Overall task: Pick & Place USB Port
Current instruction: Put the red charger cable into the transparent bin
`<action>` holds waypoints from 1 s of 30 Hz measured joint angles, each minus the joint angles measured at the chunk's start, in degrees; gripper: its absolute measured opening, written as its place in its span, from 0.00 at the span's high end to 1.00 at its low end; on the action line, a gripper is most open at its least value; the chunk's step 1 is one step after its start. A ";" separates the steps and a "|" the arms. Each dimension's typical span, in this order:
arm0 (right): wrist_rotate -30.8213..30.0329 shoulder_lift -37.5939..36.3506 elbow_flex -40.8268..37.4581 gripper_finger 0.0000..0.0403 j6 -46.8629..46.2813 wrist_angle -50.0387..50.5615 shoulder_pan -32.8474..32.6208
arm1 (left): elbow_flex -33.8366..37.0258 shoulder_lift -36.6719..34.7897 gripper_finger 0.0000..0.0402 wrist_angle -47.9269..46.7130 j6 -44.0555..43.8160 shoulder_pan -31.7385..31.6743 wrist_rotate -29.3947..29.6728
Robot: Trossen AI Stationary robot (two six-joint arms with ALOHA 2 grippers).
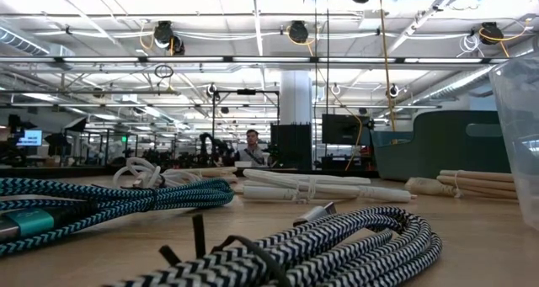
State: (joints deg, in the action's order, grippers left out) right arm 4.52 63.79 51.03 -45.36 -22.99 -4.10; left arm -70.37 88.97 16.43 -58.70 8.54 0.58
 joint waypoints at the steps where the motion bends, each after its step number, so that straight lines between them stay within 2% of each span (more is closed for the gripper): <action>1: 0.01 0.00 0.00 0.78 -0.01 -0.01 0.00 | 0.00 0.00 0.98 0.00 0.00 0.00 -0.02; 12: 0.14 -0.02 0.00 0.90 0.15 -0.21 -0.01 | 0.00 0.00 0.90 -0.04 -0.26 -0.20 0.73; 18: 2.00 -0.04 0.01 0.91 -0.04 -0.75 -0.05 | 0.02 0.00 0.89 1.34 0.14 -0.20 -1.21; 30: 8.98 -0.33 0.09 0.92 -1.59 -7.61 -0.09 | 0.07 0.02 0.89 13.12 5.00 0.55 -4.51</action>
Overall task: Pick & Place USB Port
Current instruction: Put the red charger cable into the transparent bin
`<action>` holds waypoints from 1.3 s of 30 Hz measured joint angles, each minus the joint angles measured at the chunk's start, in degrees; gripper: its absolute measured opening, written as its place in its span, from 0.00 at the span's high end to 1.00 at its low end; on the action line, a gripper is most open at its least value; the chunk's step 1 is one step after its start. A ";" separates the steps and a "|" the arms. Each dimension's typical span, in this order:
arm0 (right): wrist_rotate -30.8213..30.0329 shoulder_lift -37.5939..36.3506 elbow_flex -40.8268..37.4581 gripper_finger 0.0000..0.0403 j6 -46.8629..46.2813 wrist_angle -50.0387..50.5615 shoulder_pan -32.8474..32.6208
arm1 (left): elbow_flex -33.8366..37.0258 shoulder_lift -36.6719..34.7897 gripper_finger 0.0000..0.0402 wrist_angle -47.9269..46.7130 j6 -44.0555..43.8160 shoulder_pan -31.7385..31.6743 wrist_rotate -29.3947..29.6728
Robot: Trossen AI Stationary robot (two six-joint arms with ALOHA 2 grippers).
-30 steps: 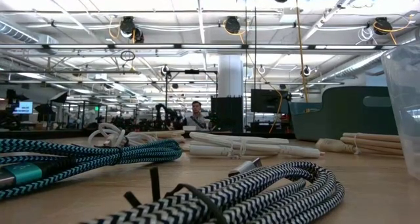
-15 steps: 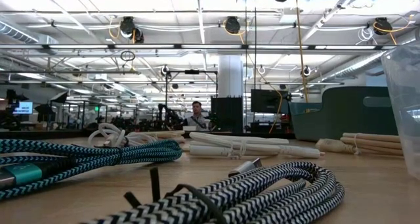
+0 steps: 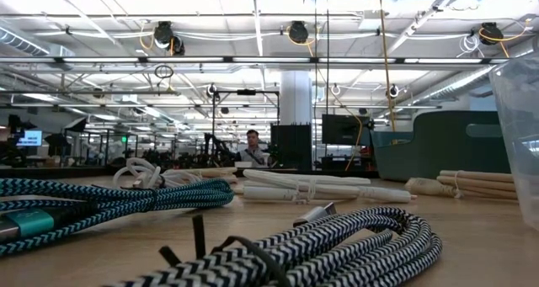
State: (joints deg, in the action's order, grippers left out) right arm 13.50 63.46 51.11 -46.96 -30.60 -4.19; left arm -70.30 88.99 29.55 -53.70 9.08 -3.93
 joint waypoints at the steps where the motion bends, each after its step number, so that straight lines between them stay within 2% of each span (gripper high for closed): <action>1: 0.36 -0.02 0.00 0.92 -0.33 -0.52 0.00 | 0.00 0.00 0.88 0.99 0.58 0.17 -0.47; 7: 2.32 -0.49 -0.07 0.92 -1.16 -3.32 -0.09 | 0.00 0.00 0.88 3.78 3.90 1.19 -2.04; 16: 1.50 -0.61 -0.17 0.92 -1.50 -3.43 -0.53 | -0.09 -0.11 0.89 1.30 2.08 1.41 -0.59; 21: 0.08 -0.61 -0.17 0.92 -1.06 -3.76 -0.85 | -0.09 -0.13 0.96 -0.08 1.07 1.40 -0.46; 24: 0.13 -0.61 -0.17 0.91 -0.47 -3.87 -0.85 | -0.13 -0.22 0.96 -0.79 0.86 1.40 -0.09; 28: 0.08 -0.61 -0.17 0.83 -0.38 -4.25 -0.87 | -0.13 -0.22 0.96 -1.19 0.86 1.40 0.67; 35: -0.79 -0.63 -0.17 0.59 0.72 -4.42 -2.02 | -0.13 -0.22 0.96 -1.47 0.84 0.93 0.98; 39: -3.11 -0.63 -0.17 0.49 1.26 -4.38 -2.47 | -0.13 -0.20 0.98 -1.45 0.66 0.28 1.06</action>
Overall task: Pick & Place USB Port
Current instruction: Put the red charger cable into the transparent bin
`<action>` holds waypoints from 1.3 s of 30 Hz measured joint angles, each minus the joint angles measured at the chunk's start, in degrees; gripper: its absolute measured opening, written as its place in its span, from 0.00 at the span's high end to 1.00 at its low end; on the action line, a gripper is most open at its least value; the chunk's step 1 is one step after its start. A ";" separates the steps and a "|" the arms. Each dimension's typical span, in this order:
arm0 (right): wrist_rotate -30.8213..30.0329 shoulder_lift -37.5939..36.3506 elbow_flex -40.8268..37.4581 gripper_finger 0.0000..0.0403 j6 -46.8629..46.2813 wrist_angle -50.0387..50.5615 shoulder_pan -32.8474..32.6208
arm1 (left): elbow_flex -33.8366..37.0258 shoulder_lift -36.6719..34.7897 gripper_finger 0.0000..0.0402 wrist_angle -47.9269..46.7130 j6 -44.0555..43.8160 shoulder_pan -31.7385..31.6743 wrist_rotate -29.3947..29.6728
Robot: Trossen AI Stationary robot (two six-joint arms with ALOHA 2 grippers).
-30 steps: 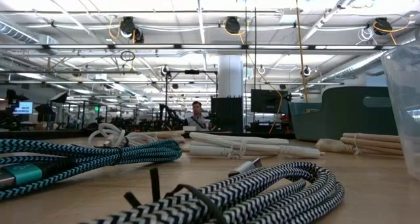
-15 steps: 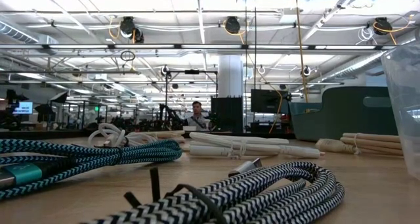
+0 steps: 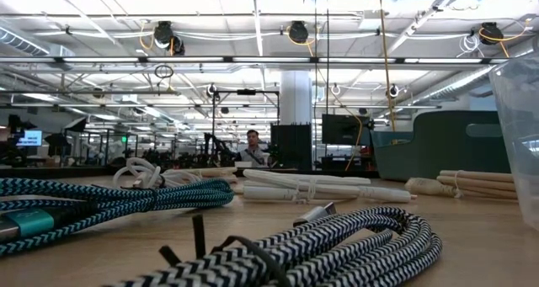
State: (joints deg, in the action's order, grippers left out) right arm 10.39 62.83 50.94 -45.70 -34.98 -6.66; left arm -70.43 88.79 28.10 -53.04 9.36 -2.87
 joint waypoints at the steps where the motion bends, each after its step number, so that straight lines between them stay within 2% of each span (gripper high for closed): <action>1: 0.00 0.00 0.00 0.48 0.10 -0.02 0.00 | 0.00 0.00 0.98 0.00 -0.06 -0.10 0.00; 6: -0.23 0.00 0.00 0.46 0.11 -0.01 0.00 | 0.00 0.02 0.97 -0.01 -0.91 -0.46 0.00; 11: -3.17 0.00 0.02 0.49 0.31 0.05 0.02 | 0.00 0.09 0.98 0.00 -0.92 -0.46 0.43; 21: -3.14 1.64 0.09 0.65 0.00 -0.42 0.02 | 0.00 0.09 0.98 0.00 -1.05 -0.87 2.12; 39: -3.12 1.66 0.07 0.92 0.57 -1.23 0.05 | 0.02 0.11 0.97 -1.05 -1.57 -1.09 0.09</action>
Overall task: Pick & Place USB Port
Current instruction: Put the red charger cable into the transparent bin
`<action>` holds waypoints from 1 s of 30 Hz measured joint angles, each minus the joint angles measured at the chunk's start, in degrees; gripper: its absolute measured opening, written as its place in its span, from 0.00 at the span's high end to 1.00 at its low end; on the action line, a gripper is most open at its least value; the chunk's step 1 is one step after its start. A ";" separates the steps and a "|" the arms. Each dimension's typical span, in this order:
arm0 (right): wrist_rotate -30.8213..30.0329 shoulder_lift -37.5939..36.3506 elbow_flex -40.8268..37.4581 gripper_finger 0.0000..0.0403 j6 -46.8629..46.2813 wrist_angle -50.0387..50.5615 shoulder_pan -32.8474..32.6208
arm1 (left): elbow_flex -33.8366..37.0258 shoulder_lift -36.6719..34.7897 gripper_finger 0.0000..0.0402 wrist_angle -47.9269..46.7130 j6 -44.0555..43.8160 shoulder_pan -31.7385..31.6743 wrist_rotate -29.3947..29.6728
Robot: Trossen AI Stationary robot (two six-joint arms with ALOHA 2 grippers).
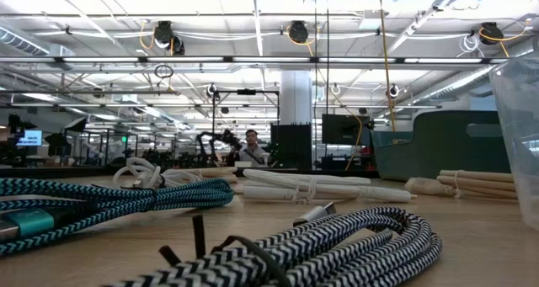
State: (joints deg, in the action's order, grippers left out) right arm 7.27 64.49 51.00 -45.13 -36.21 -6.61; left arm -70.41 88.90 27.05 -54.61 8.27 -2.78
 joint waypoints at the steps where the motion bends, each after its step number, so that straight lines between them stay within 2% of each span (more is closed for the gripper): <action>1: 0.00 0.00 0.00 0.92 0.25 -0.02 0.02 | -0.02 0.00 0.97 -0.01 0.00 0.00 -0.19; 4: -0.08 0.00 0.00 0.93 0.62 -0.04 0.02 | 0.00 0.00 0.97 0.06 0.78 0.00 -0.20; 7: -0.17 -0.01 0.00 0.92 0.64 -0.40 0.02 | 0.00 0.00 0.91 1.10 2.49 0.00 -0.16; 10: -0.20 -0.20 0.01 0.92 0.64 -0.81 0.02 | 0.02 0.02 0.80 2.29 2.48 0.00 0.85; 17: -0.20 -0.15 0.02 0.93 0.55 -0.46 0.00 | 0.04 0.02 0.45 1.27 0.48 0.11 2.90; 22: 0.64 -0.15 0.02 0.94 0.13 0.35 0.00 | 0.06 -0.39 0.29 2.07 0.98 0.11 2.88; 26: 9.43 -0.30 0.02 0.94 -1.62 3.47 0.19 | 0.07 -0.90 0.23 2.62 1.32 -0.09 2.82; 30: 20.46 -1.22 0.02 0.94 -2.81 9.02 -0.82 | 0.08 -0.79 0.24 1.65 0.34 -0.17 2.31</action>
State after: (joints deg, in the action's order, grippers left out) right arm 27.72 63.27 51.03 -47.94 -27.19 -7.43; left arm -70.33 88.12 28.70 -54.27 8.10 -0.47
